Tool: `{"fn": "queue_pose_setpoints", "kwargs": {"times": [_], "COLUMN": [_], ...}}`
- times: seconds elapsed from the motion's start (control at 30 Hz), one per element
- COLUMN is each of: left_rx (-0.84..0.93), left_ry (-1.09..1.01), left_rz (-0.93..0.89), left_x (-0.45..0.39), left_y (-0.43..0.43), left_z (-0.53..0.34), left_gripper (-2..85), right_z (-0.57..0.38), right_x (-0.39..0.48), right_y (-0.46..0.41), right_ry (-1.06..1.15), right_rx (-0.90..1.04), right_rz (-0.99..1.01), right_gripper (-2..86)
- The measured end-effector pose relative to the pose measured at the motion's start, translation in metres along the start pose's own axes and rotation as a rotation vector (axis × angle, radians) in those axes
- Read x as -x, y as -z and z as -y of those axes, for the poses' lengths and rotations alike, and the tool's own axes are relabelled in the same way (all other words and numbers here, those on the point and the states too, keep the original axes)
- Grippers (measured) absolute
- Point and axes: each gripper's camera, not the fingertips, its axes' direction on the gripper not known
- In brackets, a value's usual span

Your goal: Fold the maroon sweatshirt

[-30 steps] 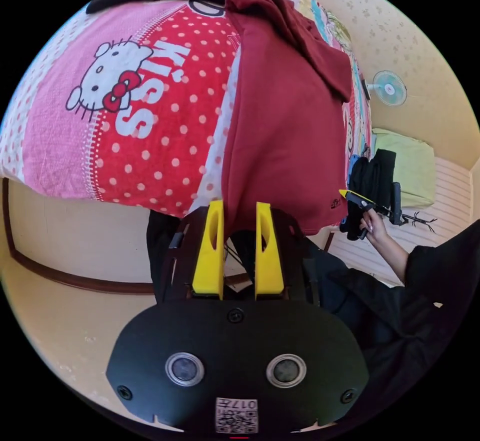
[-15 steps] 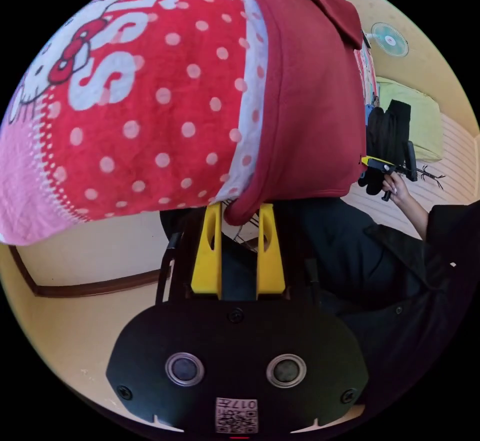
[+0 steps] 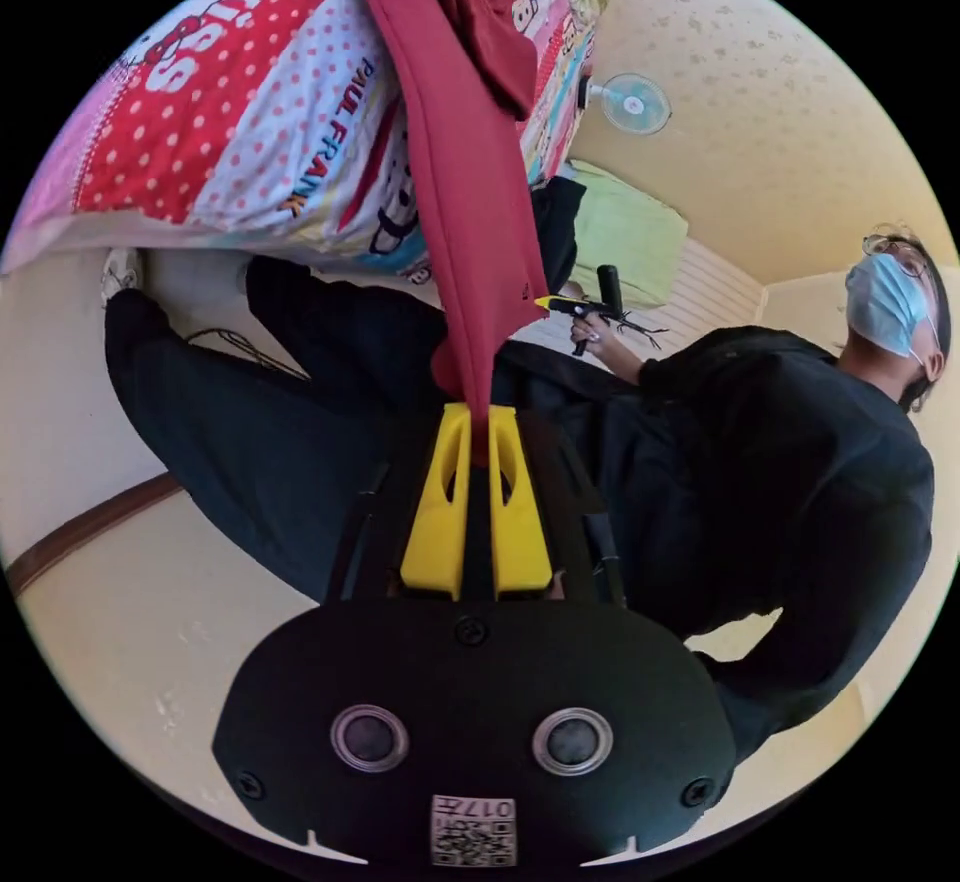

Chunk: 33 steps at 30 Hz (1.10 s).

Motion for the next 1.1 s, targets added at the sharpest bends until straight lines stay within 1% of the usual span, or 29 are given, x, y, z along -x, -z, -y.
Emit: {"fn": "queue_pose_setpoints", "kwargs": {"times": [0.03, 0.07, 0.1, 0.13, 0.17, 0.2, 0.23, 0.27, 0.3, 0.33, 0.37, 0.4, 0.43, 0.47, 0.5, 0.53, 0.57, 0.6, 0.63, 0.67, 0.7, 0.73, 0.77, 0.8, 0.83, 0.93, 1.0, 1.03, 1.1], "left_rx": [-0.039, -0.077, -0.169, -0.243, -0.271, -0.329, -0.396, -0.434, -0.515, -0.597, -0.629, -0.665, -0.691, -0.720, -0.806, -0.885, -0.913, -0.943, -0.957, -0.963, -0.961, -0.937, -0.919, -0.882, -0.845, -0.791, -0.815, -0.856, -0.906], "left_ry": [-0.025, -0.035, -0.047, -0.072, -0.101, -0.181, -0.248, -0.271, -0.306, -0.332, -0.336, -0.315, -0.249, -0.205, -0.135, -0.128, -0.137, -0.145, -0.112, -0.084, -0.024, 0.034, 0.063, 0.119, 0.162, 0.222, 0.223, 0.214, 0.166], "left_rz": [-0.065, -0.100, -0.159, -0.216, -0.248, -0.308, -0.348, -0.362, -0.370, -0.345, -0.319, -0.224, -0.084, -0.016, 0.081, 0.104, 0.102, 0.121, 0.183, 0.228, 0.320, 0.398, 0.424, 0.441, 0.411, 0.277, 0.209, 0.166, 0.136], "left_x": [-0.006, -0.007, -0.005, 0.000, 0.002, 0.005, 0.008, 0.011, 0.015, 0.019, 0.022, 0.031, 0.044, 0.051, 0.061, 0.068, 0.071, 0.078, 0.087, 0.092, 0.103, 0.118, 0.126, 0.146, 0.168, 0.224, 0.248, 0.259, 0.264], "left_y": [0.003, 0.007, 0.018, 0.032, 0.040, 0.057, 0.078, 0.089, 0.114, 0.137, 0.149, 0.169, 0.187, 0.194, 0.205, 0.209, 0.209, 0.205, 0.193, 0.185, 0.166, 0.144, 0.132, 0.108, 0.085, 0.033, 0.017, 0.015, 0.021], "left_z": [-0.004, -0.003, 0.006, 0.025, 0.038, 0.067, 0.101, 0.119, 0.157, 0.196, 0.215, 0.252, 0.285, 0.296, 0.307, 0.307, 0.306, 0.301, 0.293, 0.288, 0.278, 0.271, 0.268, 0.265, 0.264, 0.271, 0.278, 0.282, 0.289], "left_gripper": [3.7, 3.7, 3.8, 3.8, 3.8, 3.8, 3.8, 3.8, 3.8, 3.9, 4.0, 4.4, 6.4, 7.5, 8.5, 9.2, 9.3, 9.9, 10.8, 11.4, 12.6, 14.5, 15.5, 17.2, 18.7, 19.4, 16.5, 12.9, 9.0], "right_z": [-0.007, -0.016, -0.015, -0.011, 0.007, 0.031, 0.047, 0.081, 0.118, 0.138, 0.177, 0.219, 0.240, 0.276, 0.300, 0.308, 0.318, 0.323, 0.323, 0.321, 0.316, 0.314, 0.310, 0.307, 0.306, 0.319, 0.354, 0.360, 0.377], "right_x": [-0.001, -0.005, -0.009, -0.011, -0.010, -0.005, -0.002, 0.004, 0.011, 0.015, 0.025, 0.033, 0.036, 0.043, 0.052, 0.059, 0.079, 0.106, 0.121, 0.149, 0.176, 0.187, 0.207, 0.223, 0.230, 0.256, 0.247, 0.244, 0.251], "right_y": [0.002, 0.013, 0.026, 0.032, 0.043, 0.055, 0.061, 0.072, 0.083, 0.088, 0.098, 0.106, 0.108, 0.111, 0.113, 0.114, 0.118, 0.119, 0.118, 0.112, 0.100, 0.093, 0.075, 0.055, 0.044, -0.014, -0.068, -0.078, -0.103], "right_ry": [-0.021, -0.050, -0.066, -0.068, -0.040, 0.016, 0.048, 0.090, 0.115, 0.135, 0.181, 0.200, 0.188, 0.135, 0.049, 0.012, 0.001, 0.049, 0.080, 0.133, 0.179, 0.196, 0.221, 0.245, 0.259, 0.308, 0.273, 0.295, 0.389], "right_rx": [-0.011, -0.096, -0.226, -0.282, -0.380, -0.473, -0.511, -0.566, -0.615, -0.641, -0.687, -0.703, -0.701, -0.709, -0.740, -0.762, -0.796, -0.812, -0.816, -0.820, -0.828, -0.829, -0.825, -0.817, -0.814, -0.747, -0.623, -0.614, -0.616], "right_rz": [0.046, 0.180, 0.326, 0.393, 0.494, 0.557, 0.578, 0.608, 0.634, 0.642, 0.636, 0.592, 0.560, 0.482, 0.407, 0.376, 0.333, 0.286, 0.253, 0.170, 0.078, 0.034, -0.046, -0.123, -0.165, -0.472, -0.797, -0.841, -1.013], "right_gripper": [2.7, 2.7, 2.8, 2.8, 2.8, 2.9, 2.9, 3.0, 3.1, 3.2, 3.3, 3.7, 3.9, 4.5, 5.2, 5.6, 6.3, 6.9, 7.1, 7.7, 7.6, 7.6, 7.2, 6.5, 6.1, 3.0, 1.3, 1.1, 0.7]}}
